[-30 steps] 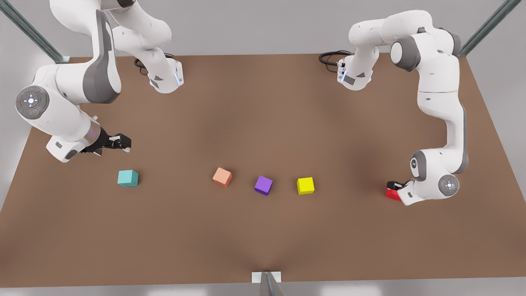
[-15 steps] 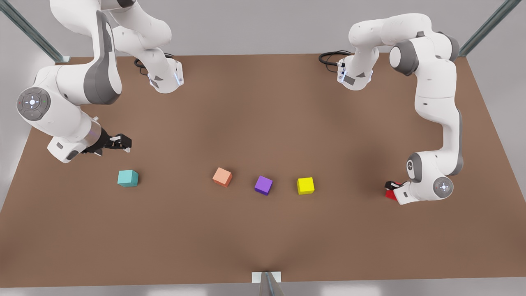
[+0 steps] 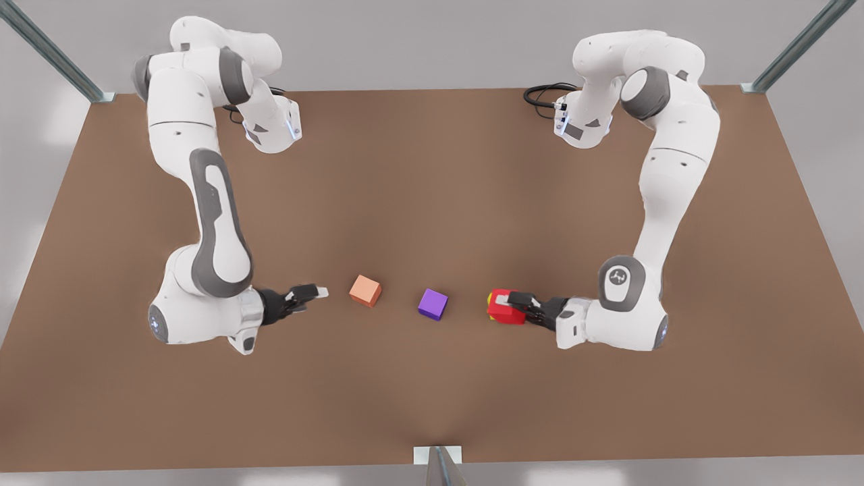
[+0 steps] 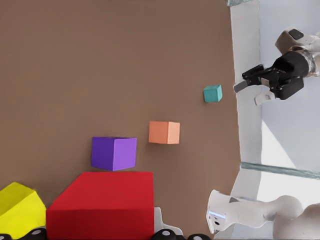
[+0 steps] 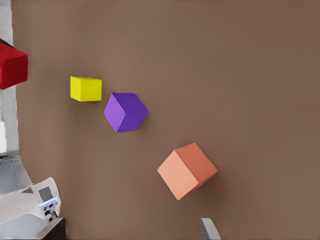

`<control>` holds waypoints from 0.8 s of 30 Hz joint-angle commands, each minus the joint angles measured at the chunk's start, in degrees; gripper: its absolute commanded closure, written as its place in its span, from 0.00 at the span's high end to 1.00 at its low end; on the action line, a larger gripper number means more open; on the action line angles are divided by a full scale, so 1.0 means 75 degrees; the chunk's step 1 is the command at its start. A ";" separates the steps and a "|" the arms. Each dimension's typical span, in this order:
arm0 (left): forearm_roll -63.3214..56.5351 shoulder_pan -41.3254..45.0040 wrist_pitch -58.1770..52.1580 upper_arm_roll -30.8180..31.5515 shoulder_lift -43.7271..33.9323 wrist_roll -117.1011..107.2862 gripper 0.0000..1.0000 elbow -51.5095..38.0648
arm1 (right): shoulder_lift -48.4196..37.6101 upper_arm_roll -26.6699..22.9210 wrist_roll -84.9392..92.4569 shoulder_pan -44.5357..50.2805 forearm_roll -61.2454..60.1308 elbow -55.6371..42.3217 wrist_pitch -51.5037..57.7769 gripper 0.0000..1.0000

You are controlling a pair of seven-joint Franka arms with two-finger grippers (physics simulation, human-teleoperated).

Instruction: Pick up red wooden cube and pass to hand red wooden cube and place in blue wooden cube

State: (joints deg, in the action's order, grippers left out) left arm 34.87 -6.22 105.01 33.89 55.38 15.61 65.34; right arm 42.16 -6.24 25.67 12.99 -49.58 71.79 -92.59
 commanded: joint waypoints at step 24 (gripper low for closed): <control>0.1854 0.0313 0.1034 0.0684 0.0643 -0.1835 0.67 -0.0321 | 0.1703 0.2121 1.3406 0.0811 -0.5518 -0.0829 -0.3639 1.00</control>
State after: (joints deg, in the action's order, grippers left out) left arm 48.47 -3.87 112.98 39.02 60.29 1.08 62.92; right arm 54.95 9.56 96.70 19.05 -90.08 65.66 -116.40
